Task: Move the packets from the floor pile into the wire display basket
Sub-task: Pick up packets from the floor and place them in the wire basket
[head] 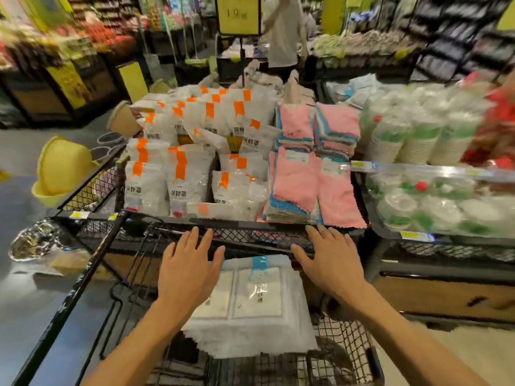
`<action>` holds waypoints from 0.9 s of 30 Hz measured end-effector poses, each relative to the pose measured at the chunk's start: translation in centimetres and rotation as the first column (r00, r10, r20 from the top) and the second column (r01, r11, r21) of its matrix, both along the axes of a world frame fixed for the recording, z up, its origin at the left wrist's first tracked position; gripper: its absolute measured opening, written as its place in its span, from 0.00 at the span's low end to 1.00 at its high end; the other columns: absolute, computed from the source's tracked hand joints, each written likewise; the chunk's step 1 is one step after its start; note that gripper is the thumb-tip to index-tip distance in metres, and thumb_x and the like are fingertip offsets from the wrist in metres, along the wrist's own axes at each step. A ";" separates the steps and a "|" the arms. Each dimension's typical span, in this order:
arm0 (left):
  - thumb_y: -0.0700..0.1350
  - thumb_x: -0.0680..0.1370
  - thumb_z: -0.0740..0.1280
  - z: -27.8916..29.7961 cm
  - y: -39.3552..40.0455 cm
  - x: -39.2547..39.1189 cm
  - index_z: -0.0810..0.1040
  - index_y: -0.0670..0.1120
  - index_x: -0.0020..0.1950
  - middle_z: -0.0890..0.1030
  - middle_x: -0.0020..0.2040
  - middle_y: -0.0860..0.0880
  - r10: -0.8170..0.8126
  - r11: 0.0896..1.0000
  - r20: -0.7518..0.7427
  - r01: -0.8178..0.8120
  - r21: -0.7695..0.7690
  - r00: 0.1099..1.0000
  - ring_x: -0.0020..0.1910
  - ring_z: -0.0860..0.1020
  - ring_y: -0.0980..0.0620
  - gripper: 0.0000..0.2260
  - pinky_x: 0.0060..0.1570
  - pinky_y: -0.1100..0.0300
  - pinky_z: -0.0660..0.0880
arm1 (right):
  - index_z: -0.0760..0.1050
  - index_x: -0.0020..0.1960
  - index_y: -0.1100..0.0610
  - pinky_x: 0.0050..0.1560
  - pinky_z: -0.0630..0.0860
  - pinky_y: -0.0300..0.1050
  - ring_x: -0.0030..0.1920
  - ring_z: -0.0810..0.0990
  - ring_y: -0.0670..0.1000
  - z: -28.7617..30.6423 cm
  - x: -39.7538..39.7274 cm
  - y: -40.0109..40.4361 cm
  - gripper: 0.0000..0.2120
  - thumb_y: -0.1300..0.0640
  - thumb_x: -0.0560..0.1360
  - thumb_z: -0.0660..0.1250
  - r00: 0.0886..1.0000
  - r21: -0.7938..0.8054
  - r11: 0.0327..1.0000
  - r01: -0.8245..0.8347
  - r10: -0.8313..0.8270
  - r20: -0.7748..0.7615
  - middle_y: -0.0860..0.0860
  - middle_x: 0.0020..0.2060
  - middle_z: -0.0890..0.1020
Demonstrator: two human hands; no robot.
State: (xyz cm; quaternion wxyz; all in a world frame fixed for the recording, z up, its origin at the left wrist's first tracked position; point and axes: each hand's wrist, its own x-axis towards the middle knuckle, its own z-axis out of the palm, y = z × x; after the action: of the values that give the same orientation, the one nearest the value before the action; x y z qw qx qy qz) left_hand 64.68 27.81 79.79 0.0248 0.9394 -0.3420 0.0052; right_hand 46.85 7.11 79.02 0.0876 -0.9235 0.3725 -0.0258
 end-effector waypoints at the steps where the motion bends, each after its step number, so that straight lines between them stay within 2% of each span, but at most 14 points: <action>1: 0.64 0.84 0.47 0.5 -0.2 -0.5 0.56 0.53 0.83 0.57 0.83 0.48 -0.035 0.999 -0.007 0.035 -0.004 0.999 0.82 0.55 0.50 0.29 0.79 0.48 0.53 | 0.58 0.82 0.48 0.80 0.53 0.57 0.81 0.58 0.55 0.6 -1.3 0.2 0.34 0.32 0.82 0.50 0.999 -0.002 0.999 0.034 -0.034 0.011 0.50 0.81 0.62; 4: 0.64 0.84 0.47 1.6 -0.8 -2.2 0.53 0.54 0.84 0.55 0.84 0.50 -0.163 0.987 -0.023 0.163 -0.017 0.986 0.82 0.54 0.50 0.29 0.80 0.50 0.52 | 0.57 0.82 0.48 0.80 0.51 0.56 0.81 0.57 0.54 1.6 -5.2 1.7 0.34 0.31 0.82 0.50 0.986 0.023 0.987 0.158 -0.158 0.043 0.50 0.82 0.61; 8: 0.64 0.84 0.46 1.2 -1.7 -4.8 0.53 0.55 0.84 0.56 0.84 0.51 -0.298 0.954 -0.055 0.296 -0.037 0.953 0.82 0.55 0.51 0.29 0.79 0.51 0.52 | 0.61 0.81 0.48 0.79 0.54 0.55 0.80 0.61 0.53 2.1 -10.1 3.8 0.33 0.32 0.82 0.52 0.944 0.025 0.948 0.317 -0.318 0.083 0.49 0.80 0.65; 10: 0.63 0.84 0.47 0.2 -2.7 -8.6 0.54 0.55 0.83 0.56 0.83 0.51 -0.459 0.888 -0.117 0.454 -0.073 0.881 0.82 0.56 0.50 0.29 0.79 0.51 0.53 | 0.64 0.80 0.48 0.79 0.56 0.56 0.79 0.63 0.54 2.1 -15.7 6.3 0.33 0.31 0.81 0.52 0.873 0.034 0.876 0.482 -0.483 0.069 0.49 0.79 0.67; 14: 0.64 0.84 0.46 -0.1 -4.3 -14.6 0.53 0.56 0.84 0.54 0.84 0.52 -0.646 0.763 -0.187 0.637 -0.114 0.740 0.82 0.53 0.51 0.29 0.80 0.49 0.51 | 0.65 0.80 0.49 0.78 0.59 0.54 0.78 0.64 0.55 1.9 -23.9 10.2 0.34 0.31 0.81 0.54 0.739 0.050 0.746 0.664 -0.665 0.104 0.51 0.78 0.68; 19: 0.65 0.84 0.45 0.2 -6.4 -21.0 0.57 0.57 0.83 0.58 0.83 0.52 -0.777 0.629 -0.145 0.757 -0.178 0.612 0.82 0.56 0.51 0.29 0.79 0.51 0.53 | 0.67 0.78 0.49 0.75 0.63 0.51 0.75 0.70 0.53 2.3 -32.4 14.6 0.31 0.35 0.81 0.58 0.582 0.042 0.589 0.807 -0.805 0.114 0.49 0.75 0.73; 24: 0.64 0.84 0.47 -0.1 -8.3 -26.5 0.57 0.56 0.83 0.58 0.83 0.52 -0.850 0.524 -0.145 0.838 -0.153 0.506 0.82 0.56 0.52 0.28 0.78 0.51 0.54 | 0.65 0.79 0.49 0.77 0.63 0.52 0.76 0.67 0.53 0.9 -39.3 16.8 0.34 0.32 0.80 0.53 0.426 0.079 0.435 0.897 -0.898 0.112 0.49 0.76 0.71; 27: 0.66 0.83 0.42 -0.8 -10.0 -29.9 0.58 0.55 0.82 0.61 0.82 0.51 -0.886 0.462 -0.119 0.877 -0.133 0.448 0.81 0.58 0.51 0.31 0.78 0.50 0.58 | 0.65 0.79 0.50 0.77 0.62 0.51 0.76 0.68 0.54 -0.5 -42.8 17.3 0.37 0.30 0.78 0.50 0.367 0.100 0.379 0.920 -0.923 0.114 0.50 0.76 0.71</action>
State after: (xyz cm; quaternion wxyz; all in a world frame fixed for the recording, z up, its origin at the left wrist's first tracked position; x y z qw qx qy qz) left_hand 34.79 17.77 78.94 0.0775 0.6216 -0.7753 -0.0801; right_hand 4.09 24.37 78.52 0.0949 -0.5533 0.8163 -0.1362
